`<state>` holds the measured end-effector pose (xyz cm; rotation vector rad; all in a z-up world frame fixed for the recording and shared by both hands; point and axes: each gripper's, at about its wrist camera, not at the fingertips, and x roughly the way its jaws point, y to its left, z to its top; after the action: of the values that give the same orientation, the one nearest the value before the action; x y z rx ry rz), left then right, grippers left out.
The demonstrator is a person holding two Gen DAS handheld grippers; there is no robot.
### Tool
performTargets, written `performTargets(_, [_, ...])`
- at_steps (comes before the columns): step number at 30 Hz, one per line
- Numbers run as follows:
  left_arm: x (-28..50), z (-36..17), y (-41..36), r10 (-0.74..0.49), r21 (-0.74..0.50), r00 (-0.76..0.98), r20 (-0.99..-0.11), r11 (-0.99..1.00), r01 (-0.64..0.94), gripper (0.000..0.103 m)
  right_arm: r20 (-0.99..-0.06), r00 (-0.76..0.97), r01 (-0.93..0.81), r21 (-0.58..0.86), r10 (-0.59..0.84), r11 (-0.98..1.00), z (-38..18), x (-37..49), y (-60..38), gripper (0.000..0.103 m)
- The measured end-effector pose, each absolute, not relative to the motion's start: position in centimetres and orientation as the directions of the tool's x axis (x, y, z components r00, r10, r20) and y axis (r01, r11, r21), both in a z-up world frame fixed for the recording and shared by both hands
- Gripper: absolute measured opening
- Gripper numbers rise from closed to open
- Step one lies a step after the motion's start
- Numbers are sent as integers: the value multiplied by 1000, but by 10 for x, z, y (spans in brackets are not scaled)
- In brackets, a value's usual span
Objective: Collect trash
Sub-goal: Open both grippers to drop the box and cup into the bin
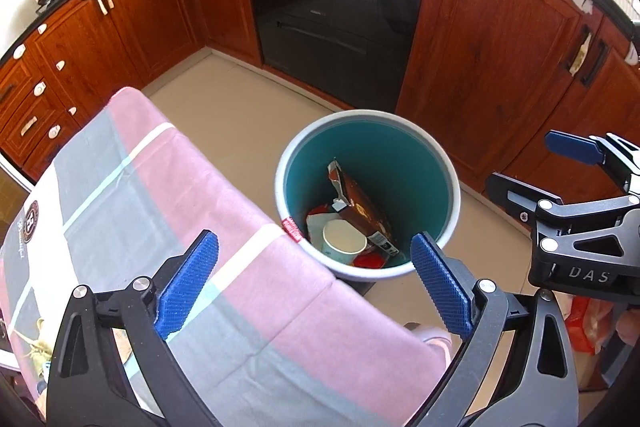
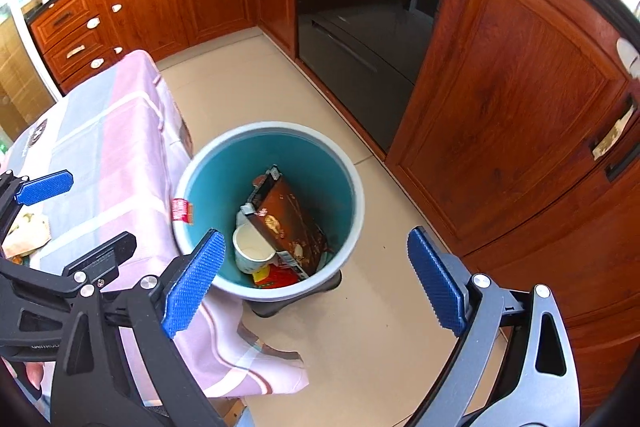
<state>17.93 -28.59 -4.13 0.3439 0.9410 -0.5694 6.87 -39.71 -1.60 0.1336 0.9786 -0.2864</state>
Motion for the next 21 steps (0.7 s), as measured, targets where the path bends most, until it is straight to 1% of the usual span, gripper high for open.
performTargets(2, [176,-35,-273,-306,33,470,-828,810,586,98,-826,537,283,-16,-172,959,-10,67,-386,89])
performTargets(4, [172,-28,-258,-304,31,479,-824,819,572,98,-822,545,266,-17,-165,964,-4,66,-374,92])
performTargets(9, [163,-14,-211,-292,28,512,-808,849,528,99,-812,567,204,-26,-140,979,9,64,-334,92])
performTargets(21, [142,1,-90,-278,-32,548,-789,909,416,99,-797,599,50,-58,-77,997,36,65,-230,92])
